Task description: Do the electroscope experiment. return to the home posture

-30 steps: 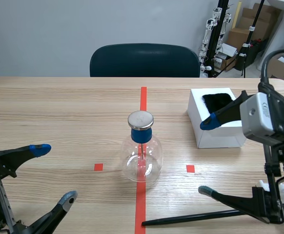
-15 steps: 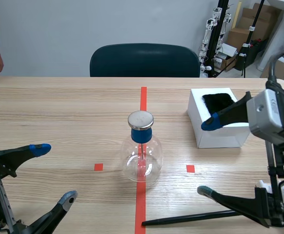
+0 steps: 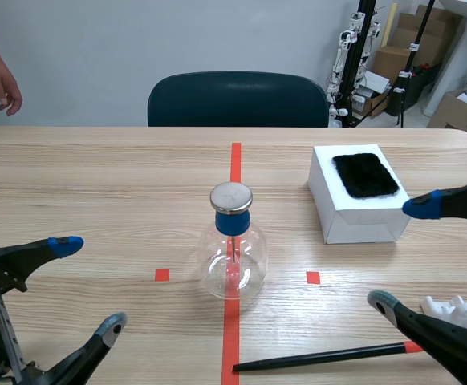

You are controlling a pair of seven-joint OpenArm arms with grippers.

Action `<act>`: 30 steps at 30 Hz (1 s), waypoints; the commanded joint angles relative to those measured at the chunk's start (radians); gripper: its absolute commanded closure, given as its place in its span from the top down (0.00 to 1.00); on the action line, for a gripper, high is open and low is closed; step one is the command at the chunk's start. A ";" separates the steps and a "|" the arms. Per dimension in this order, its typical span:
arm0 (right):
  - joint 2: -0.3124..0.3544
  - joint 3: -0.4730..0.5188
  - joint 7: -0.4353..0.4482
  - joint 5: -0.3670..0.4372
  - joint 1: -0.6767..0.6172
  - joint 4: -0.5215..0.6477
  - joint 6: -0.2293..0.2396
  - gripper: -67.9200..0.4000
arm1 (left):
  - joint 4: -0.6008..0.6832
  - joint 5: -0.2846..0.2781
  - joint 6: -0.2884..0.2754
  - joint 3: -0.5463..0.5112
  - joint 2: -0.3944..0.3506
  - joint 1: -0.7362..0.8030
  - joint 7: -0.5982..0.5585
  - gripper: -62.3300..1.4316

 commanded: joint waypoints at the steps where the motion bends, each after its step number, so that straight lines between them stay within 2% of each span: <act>1: -0.018 0.032 0.015 0.014 -0.028 0.042 -0.014 1.00 | 0.014 -0.062 0.001 -0.005 -0.008 0.021 -0.014 1.00; 3: -0.049 0.077 0.014 0.014 -0.079 0.076 -0.034 1.00 | 0.035 -0.101 0.001 -0.010 -0.013 0.045 -0.006 1.00; 10: -0.126 0.172 0.000 0.006 -0.239 0.208 -0.128 1.00 | 0.187 -0.103 0.000 -0.080 -0.015 0.150 0.167 1.00; 12: -0.151 0.182 0.001 0.006 -0.280 0.231 -0.159 1.00 | 0.243 -0.128 0.000 -0.101 -0.015 0.189 0.221 1.00; 16: -0.204 0.182 0.009 0.006 -0.337 0.255 -0.163 1.00 | 0.364 -0.206 0.000 -0.156 -0.015 0.282 0.334 1.00; 18: -0.225 0.182 0.025 -0.003 -0.364 0.261 -0.163 1.00 | 0.424 -0.219 -0.003 -0.177 -0.015 0.330 0.365 1.00; 23: -0.246 0.182 0.096 -0.094 -0.424 0.265 -0.164 1.00 | 0.574 -0.225 -0.003 -0.190 -0.016 0.435 0.485 1.00; 27: -0.248 0.182 0.182 -0.110 -0.475 0.265 -0.198 1.00 | 0.678 -0.277 0.001 -0.190 -0.027 0.523 0.526 1.00; 30: -0.248 0.182 0.223 -0.111 -0.491 0.266 -0.227 1.00 | 0.739 -0.283 0.026 -0.189 -0.040 0.585 0.544 1.00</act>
